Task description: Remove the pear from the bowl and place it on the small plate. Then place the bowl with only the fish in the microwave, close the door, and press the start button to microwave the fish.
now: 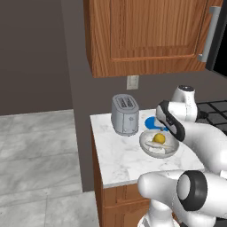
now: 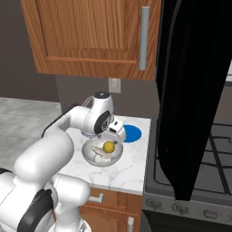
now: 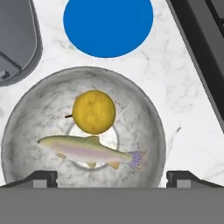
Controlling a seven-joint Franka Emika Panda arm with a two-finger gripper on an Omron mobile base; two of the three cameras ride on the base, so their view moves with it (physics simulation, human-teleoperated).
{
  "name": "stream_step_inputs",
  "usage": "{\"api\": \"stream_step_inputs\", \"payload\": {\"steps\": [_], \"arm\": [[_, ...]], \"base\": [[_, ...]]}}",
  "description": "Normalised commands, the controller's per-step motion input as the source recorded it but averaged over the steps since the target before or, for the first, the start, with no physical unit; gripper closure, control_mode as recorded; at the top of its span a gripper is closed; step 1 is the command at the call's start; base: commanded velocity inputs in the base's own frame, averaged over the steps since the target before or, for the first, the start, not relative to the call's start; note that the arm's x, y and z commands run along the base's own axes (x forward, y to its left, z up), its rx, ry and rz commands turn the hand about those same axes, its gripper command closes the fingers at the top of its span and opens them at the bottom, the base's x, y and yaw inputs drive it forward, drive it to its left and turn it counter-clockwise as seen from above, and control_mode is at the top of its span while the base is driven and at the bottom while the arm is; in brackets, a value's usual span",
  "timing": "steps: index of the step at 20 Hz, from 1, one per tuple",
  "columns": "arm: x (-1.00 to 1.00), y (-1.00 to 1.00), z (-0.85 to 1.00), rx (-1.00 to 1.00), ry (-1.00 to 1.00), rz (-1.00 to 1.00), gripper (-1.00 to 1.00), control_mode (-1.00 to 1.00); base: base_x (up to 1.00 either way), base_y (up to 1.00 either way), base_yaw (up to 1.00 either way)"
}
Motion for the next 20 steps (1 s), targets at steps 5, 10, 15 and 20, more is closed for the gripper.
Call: {"api": "stream_step_inputs", "payload": {"steps": [5, 10, 15, 20], "arm": [[0.47, 0.17, -0.29, -0.05, 0.09, -0.03, -1.00, -1.00], [0.20, 0.15, -0.24, -0.06, 0.01, -0.07, -1.00, -1.00], [0.00, -0.01, -0.35, -0.01, -0.03, -0.04, -1.00, -1.00], [-0.04, 0.00, -0.18, 0.00, -0.05, -0.02, -1.00, -1.00]], "base": [[0.00, 0.00, 0.00], [0.00, 0.00, 0.00], [0.00, 0.00, 0.00], [0.00, 0.00, 0.00]]}}
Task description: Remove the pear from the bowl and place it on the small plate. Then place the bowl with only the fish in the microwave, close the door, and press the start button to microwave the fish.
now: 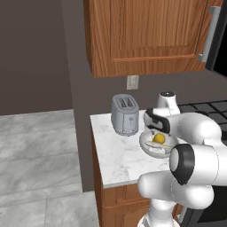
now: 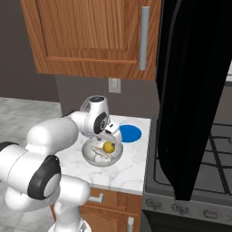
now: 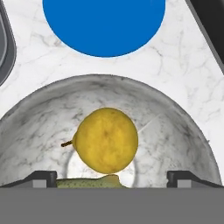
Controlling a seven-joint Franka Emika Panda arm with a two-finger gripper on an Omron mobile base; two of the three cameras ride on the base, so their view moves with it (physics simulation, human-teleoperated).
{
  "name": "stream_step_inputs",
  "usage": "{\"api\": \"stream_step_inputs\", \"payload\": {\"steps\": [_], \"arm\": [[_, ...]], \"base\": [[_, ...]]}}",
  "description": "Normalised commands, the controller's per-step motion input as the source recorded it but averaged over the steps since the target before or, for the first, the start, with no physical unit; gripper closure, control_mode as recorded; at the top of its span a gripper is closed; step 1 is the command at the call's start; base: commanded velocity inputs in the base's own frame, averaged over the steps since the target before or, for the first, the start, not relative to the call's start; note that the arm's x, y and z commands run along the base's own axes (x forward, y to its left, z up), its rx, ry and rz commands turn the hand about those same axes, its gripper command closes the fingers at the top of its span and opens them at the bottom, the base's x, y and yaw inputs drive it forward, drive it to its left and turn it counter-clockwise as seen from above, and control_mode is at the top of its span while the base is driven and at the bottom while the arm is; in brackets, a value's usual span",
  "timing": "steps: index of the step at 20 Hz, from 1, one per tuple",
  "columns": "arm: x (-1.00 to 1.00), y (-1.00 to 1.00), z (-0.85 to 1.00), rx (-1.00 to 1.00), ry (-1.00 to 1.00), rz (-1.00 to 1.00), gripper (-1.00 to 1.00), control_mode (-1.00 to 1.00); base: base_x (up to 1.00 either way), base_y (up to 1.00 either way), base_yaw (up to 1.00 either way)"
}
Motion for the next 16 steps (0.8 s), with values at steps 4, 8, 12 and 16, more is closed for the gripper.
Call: {"api": "stream_step_inputs", "payload": {"steps": [4, 8, 12, 16], "arm": [[-0.02, 0.01, -0.11, 0.00, -0.02, 0.00, -1.00, -1.00], [0.00, 0.00, -0.15, 0.00, 0.00, 0.00, -1.00, -1.00], [0.00, 0.00, -0.13, 0.00, 0.00, 0.00, -1.00, -1.00], [0.00, 0.00, -0.13, 0.00, 0.00, 0.00, -1.00, -1.00]], "base": [[0.00, 0.00, 0.00], [0.00, 0.00, 0.00], [0.00, 0.00, 0.00], [0.00, 0.00, 0.00]]}}
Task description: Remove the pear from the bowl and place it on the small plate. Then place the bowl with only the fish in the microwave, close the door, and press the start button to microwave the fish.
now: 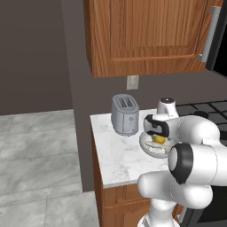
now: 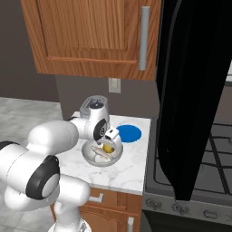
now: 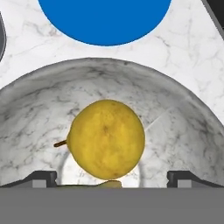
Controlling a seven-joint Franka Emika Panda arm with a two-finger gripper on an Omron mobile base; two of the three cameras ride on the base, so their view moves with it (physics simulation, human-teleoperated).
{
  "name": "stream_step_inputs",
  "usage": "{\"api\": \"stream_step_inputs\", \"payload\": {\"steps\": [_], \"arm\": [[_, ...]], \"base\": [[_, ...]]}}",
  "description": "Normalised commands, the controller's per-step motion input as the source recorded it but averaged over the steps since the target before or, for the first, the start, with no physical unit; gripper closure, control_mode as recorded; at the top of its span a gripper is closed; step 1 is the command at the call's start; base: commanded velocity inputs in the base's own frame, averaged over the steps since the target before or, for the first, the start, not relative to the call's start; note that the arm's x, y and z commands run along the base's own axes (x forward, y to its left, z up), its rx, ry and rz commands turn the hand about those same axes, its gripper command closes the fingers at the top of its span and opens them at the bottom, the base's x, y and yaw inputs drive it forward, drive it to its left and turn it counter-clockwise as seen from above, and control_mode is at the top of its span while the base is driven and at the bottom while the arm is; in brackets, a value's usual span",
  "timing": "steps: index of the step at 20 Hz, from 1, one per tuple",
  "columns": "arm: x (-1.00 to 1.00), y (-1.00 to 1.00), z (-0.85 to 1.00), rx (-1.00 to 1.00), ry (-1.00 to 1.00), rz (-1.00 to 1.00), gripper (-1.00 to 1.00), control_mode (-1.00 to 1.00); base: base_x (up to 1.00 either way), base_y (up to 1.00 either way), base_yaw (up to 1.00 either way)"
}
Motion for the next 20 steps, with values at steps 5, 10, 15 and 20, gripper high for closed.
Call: {"api": "stream_step_inputs", "payload": {"steps": [5, 10, 15, 20], "arm": [[0.00, 0.00, -0.20, 0.00, 0.00, 0.00, -1.00, -1.00], [0.14, -0.03, -0.10, 0.00, 0.03, 0.00, -1.00, -1.00], [0.04, -0.15, -0.09, 0.00, 0.00, 0.00, -1.00, -1.00], [0.00, -0.04, -0.23, 0.00, 0.00, 0.00, -1.00, -1.00]], "base": [[0.00, 0.00, 0.00], [0.00, 0.00, 0.00], [0.00, 0.00, 0.00], [0.00, 0.00, 0.00]]}}
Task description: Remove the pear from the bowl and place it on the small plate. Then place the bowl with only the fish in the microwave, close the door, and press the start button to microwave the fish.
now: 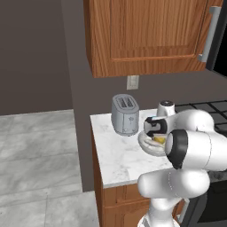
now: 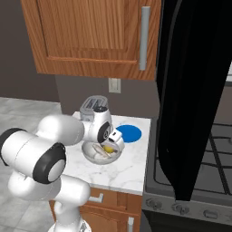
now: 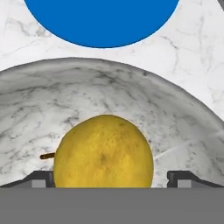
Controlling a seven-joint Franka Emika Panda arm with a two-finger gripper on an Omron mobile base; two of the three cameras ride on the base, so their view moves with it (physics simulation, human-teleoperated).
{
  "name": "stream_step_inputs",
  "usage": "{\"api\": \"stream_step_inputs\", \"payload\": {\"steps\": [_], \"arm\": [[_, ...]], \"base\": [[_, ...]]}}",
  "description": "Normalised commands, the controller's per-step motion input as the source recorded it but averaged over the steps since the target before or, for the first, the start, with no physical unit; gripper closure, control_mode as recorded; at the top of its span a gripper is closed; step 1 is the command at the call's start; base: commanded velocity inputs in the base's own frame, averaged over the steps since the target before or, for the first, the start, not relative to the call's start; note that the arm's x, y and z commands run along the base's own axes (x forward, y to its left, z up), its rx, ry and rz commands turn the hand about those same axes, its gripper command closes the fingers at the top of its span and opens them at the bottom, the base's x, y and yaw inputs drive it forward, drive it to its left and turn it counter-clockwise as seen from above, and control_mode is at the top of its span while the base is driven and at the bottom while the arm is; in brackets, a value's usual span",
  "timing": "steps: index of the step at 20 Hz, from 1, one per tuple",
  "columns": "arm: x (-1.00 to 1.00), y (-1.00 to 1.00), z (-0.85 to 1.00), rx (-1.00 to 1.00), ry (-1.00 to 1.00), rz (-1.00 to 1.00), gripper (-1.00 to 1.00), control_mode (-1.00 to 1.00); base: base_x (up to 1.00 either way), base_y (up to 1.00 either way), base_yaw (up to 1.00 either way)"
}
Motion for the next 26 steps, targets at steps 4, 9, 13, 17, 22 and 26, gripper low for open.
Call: {"api": "stream_step_inputs", "payload": {"steps": [4, 9, 13, 17, 22, 26], "arm": [[0.00, 0.00, -0.26, 0.00, 0.00, 0.00, 1.00, -1.00], [-0.03, 0.03, -0.01, 0.00, -0.07, 0.00, 1.00, -1.00], [-0.53, 0.07, 0.68, -0.08, -0.40, 0.00, 1.00, -1.00], [-0.67, 0.00, 1.00, -0.14, -0.50, 0.00, 1.00, -1.00], [-0.22, -0.23, 0.94, -0.05, -0.27, -0.01, 1.00, -1.00], [0.01, -0.38, 0.47, 0.00, -0.02, 0.00, 1.00, -1.00]], "base": [[0.00, 0.00, 0.00], [0.00, 0.00, 0.00], [0.00, 0.00, 0.00], [0.00, 0.00, 0.00], [0.00, 0.00, 0.00], [0.00, 0.00, 0.00]]}}
